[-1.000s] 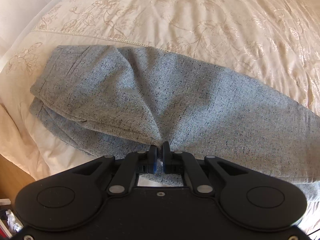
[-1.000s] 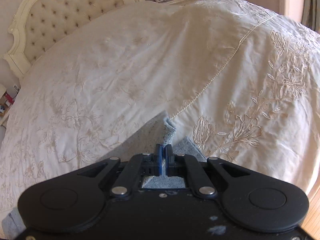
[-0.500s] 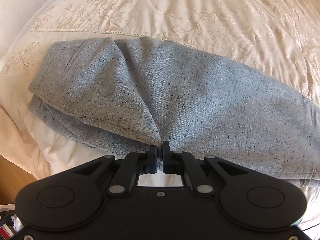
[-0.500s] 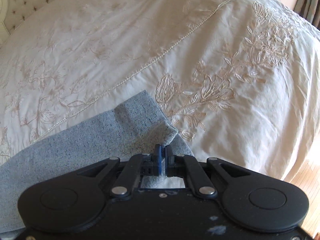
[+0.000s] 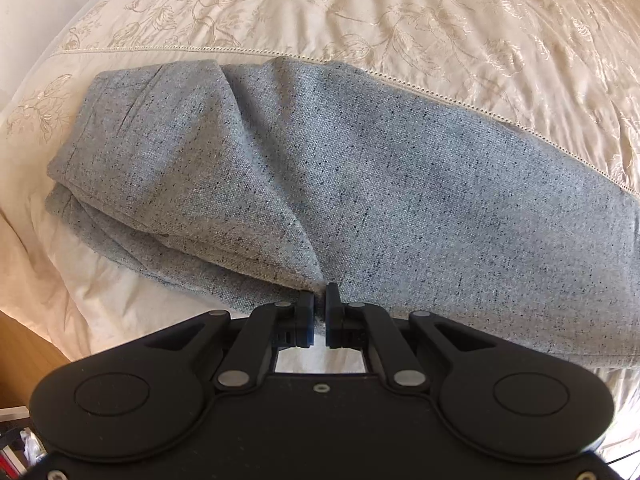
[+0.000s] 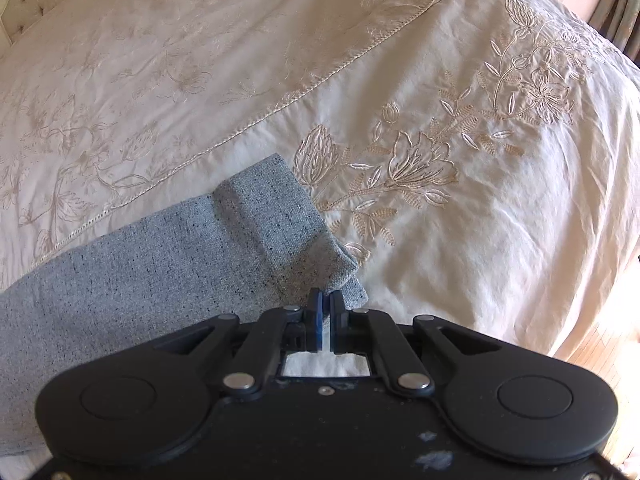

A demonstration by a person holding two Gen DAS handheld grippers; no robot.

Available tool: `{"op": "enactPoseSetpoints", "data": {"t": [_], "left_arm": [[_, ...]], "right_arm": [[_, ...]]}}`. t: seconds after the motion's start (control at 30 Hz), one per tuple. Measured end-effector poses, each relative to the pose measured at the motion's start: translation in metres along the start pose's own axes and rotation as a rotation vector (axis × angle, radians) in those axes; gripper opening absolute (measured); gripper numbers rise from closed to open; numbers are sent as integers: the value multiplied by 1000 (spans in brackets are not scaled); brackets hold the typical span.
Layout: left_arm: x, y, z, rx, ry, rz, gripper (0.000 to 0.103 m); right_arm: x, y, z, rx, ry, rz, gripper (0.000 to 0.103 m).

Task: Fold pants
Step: 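Lift the held leg and lay it over the other leg with both tools, then open both tools and release the stacked trousers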

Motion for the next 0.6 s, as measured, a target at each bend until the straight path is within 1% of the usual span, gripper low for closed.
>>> {"op": "enactPoseSetpoints", "data": {"t": [0.07,0.17,0.3,0.37,0.43,0.5,0.6], "left_arm": [[-2,-4,-3,9,-10,12,6],[-2,-16,-9,46,-25,40,9],[-1,-18,-11,47,-25,56,12],[1,-16,-11,49,-14,61,14],[4,-15,-11,52,-1,71,20],[9,-14,-14,55,19,76,24],[16,-10,-19,54,59,83,25]], "right_arm": [[-1,-4,-3,14,2,-5,3],[-2,-17,-10,54,-3,-12,3],[-5,-20,-10,63,-20,10,3],[-6,-20,-10,74,-16,19,4],[-7,-21,-9,101,-16,18,5],[-8,-21,-5,122,-11,-1,10],[-9,-14,3,107,16,-38,14]]}}
Point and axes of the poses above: each gripper's, at about its wrist camera, not at the fingertips, and y roughly against the way its jaws point, x to its left, z to its top, the point moved 6 cm from there along -y, roughly the way its jaws point
